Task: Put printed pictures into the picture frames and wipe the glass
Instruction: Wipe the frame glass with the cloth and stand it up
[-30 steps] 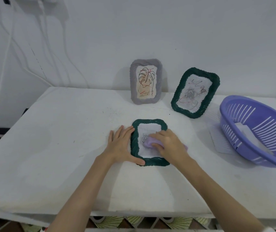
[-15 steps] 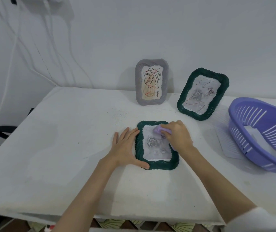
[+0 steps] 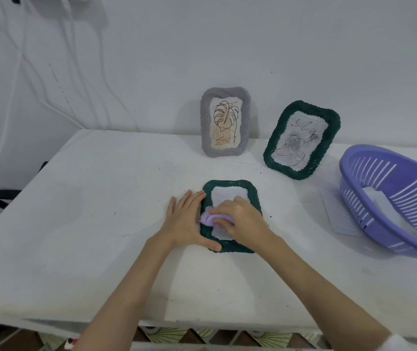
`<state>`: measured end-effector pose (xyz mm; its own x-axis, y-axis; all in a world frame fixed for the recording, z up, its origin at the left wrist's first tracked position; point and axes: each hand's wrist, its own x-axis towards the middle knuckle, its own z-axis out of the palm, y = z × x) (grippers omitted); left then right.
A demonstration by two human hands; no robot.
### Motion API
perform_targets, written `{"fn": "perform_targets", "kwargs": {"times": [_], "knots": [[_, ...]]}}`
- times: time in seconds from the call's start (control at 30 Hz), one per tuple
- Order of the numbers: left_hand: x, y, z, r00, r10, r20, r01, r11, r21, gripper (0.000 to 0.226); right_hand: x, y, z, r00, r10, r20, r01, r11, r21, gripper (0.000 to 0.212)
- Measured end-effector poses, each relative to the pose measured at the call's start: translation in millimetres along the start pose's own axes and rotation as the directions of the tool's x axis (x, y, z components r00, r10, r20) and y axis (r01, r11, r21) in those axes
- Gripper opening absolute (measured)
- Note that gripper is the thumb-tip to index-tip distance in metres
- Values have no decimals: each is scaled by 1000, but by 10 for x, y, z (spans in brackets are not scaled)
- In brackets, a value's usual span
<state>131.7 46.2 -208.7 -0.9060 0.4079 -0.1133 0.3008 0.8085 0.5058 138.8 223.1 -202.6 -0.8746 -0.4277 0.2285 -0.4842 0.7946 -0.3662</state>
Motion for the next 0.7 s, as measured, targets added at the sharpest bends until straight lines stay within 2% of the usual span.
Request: {"fn": "perform_targets", "kwargs": {"times": [0.13, 0.27, 0.43, 0.53, 0.63, 0.7], "knots": [[3, 1, 5, 1000, -9, -17, 9, 1000, 3, 142, -319, -137, -133, 997, -40, 66, 44, 997, -61, 22], [-4, -1, -5, 1000, -3, -16, 3, 1000, -9, 142, -467, 74, -238, 988, 95, 121, -80, 989, -122, 23], [0, -10, -11, 1000, -4, 2, 4, 1000, 0, 141, -257, 367, -268, 975, 219, -46, -221, 974, -41, 22], [-10, 7, -24, 1000, -6, 19, 6, 1000, -1, 142, 101, 453, -225, 952, 276, -134, -287, 955, -73, 29], [-12, 18, -29, 1000, -6, 24, 6, 1000, -10, 142, 344, 393, -118, 949, 294, -114, -311, 929, -199, 35], [-9, 15, -23, 1000, -7, 15, 7, 1000, -9, 142, 391, 255, -65, 966, 244, -88, -257, 944, -207, 30]]}}
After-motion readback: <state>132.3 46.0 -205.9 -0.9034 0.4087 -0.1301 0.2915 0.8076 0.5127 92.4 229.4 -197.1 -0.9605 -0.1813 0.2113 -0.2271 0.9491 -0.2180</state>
